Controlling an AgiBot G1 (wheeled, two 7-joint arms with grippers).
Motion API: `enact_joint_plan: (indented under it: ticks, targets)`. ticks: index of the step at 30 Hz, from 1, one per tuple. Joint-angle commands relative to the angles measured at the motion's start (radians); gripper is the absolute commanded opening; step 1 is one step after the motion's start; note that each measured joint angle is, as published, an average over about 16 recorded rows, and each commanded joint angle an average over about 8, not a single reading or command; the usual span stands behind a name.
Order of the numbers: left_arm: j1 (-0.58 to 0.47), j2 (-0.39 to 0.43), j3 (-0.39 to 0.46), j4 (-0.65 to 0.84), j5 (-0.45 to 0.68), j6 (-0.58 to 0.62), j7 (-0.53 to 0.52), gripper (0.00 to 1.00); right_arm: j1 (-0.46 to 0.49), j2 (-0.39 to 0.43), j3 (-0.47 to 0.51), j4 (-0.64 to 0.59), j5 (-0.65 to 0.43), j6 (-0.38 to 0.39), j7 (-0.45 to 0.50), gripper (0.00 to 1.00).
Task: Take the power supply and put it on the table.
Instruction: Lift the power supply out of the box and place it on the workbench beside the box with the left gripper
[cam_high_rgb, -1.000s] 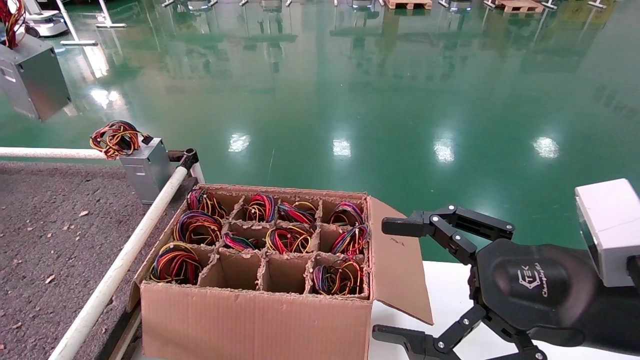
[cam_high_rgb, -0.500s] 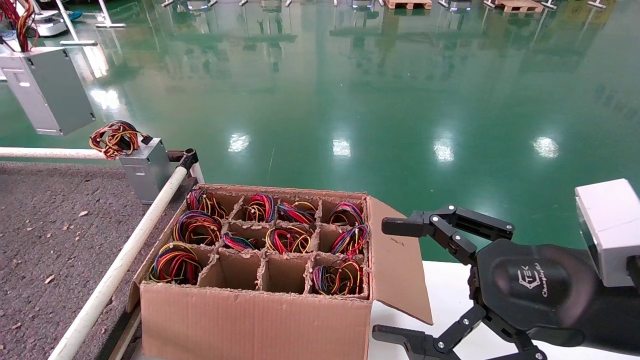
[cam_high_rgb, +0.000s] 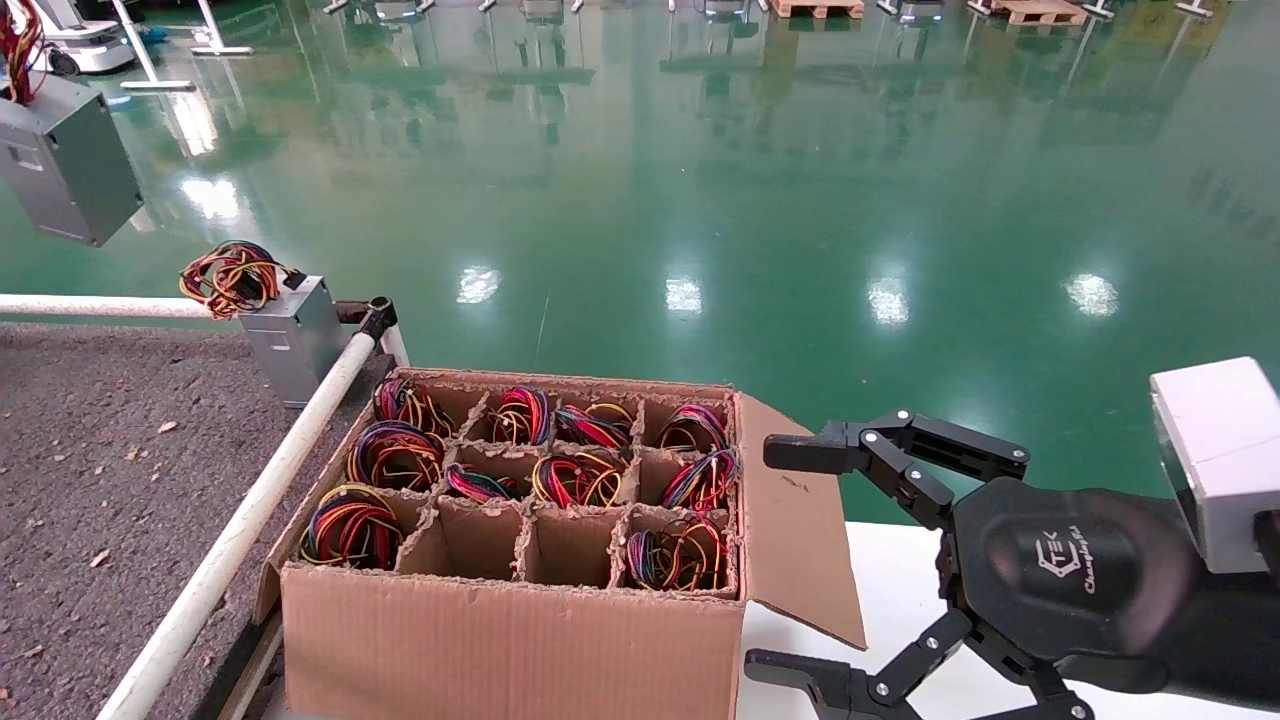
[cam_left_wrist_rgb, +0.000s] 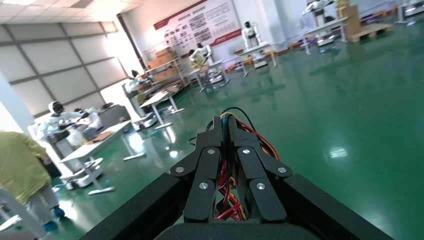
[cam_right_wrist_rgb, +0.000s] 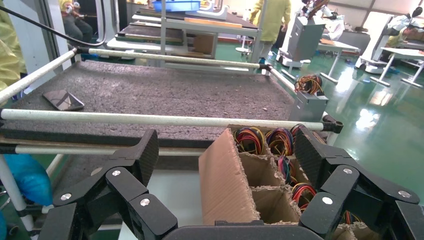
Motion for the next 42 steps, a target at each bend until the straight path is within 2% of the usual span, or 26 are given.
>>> enact_joint_plan:
  ticks: [1,8,14,42]
  targets:
    - [0.009,0.002,-0.003,-0.008,-0.005,-0.020,0.010,0.00,0.000,0.000,0.000,0.000,0.000,0.000,0.000,1.00]
    - [0.053,-0.004,-0.010,-0.025,-0.014,-0.041,0.045,0.00,0.000,0.000,0.000,0.000,0.000,0.000,0.000,1.00]
    - [0.088,-0.018,-0.013,-0.033,-0.018,-0.013,0.064,0.00,0.000,0.000,0.000,0.000,0.000,0.000,0.000,1.00]
    - [0.108,-0.025,0.043,0.078,0.066,0.117,-0.001,0.00,0.000,0.000,0.000,0.000,0.000,0.000,0.000,1.00]
